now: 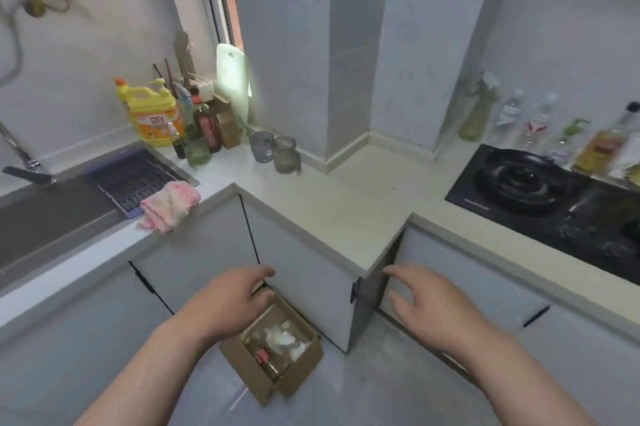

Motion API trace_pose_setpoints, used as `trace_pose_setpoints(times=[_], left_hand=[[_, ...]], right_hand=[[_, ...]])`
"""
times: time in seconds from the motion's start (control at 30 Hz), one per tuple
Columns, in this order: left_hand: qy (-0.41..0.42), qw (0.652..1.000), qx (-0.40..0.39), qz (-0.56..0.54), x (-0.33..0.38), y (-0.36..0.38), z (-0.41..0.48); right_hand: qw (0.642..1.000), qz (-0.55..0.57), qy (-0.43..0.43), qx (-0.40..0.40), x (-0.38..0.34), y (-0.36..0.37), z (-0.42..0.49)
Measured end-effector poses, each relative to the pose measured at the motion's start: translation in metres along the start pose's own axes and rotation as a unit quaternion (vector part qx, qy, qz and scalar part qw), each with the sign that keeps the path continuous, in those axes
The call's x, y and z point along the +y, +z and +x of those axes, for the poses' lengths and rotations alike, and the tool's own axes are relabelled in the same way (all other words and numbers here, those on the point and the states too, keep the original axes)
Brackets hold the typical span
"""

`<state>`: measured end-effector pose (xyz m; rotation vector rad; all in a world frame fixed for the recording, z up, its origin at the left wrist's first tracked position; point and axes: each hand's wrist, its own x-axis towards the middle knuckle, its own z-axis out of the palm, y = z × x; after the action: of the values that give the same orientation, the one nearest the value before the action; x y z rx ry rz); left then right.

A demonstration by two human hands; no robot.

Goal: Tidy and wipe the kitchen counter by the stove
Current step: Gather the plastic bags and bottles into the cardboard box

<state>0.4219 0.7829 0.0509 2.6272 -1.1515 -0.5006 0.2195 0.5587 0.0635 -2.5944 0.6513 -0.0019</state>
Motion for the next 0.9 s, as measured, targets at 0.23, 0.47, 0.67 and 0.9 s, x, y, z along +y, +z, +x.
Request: trace_pose_setpoints(times=[0.23, 0.47, 0.67, 0.9], left_hand=[[0.129, 0.99, 0.004, 0.049, 0.127, 0.01, -0.025], [0.26, 0.961, -0.006, 0.089, 0.255, 0.034, -0.027], [0.344, 0.933, -0.022, 0.106, 0.349, 0.055, -0.005], [0.421, 0.903, -0.037, 0.08, 0.457, 0.09, 0.039]], right_hand=[[0.991, 0.003, 0.097, 0.087, 0.064, -0.04, -0.14], [0.961, -0.002, 0.217, 0.17, 0.124, -0.077, -0.251], [0.927, 0.006, 0.311, 0.211, 0.179, -0.102, -0.309], [0.898, -0.004, 0.379, 0.223, 0.248, -0.136, -0.33]])
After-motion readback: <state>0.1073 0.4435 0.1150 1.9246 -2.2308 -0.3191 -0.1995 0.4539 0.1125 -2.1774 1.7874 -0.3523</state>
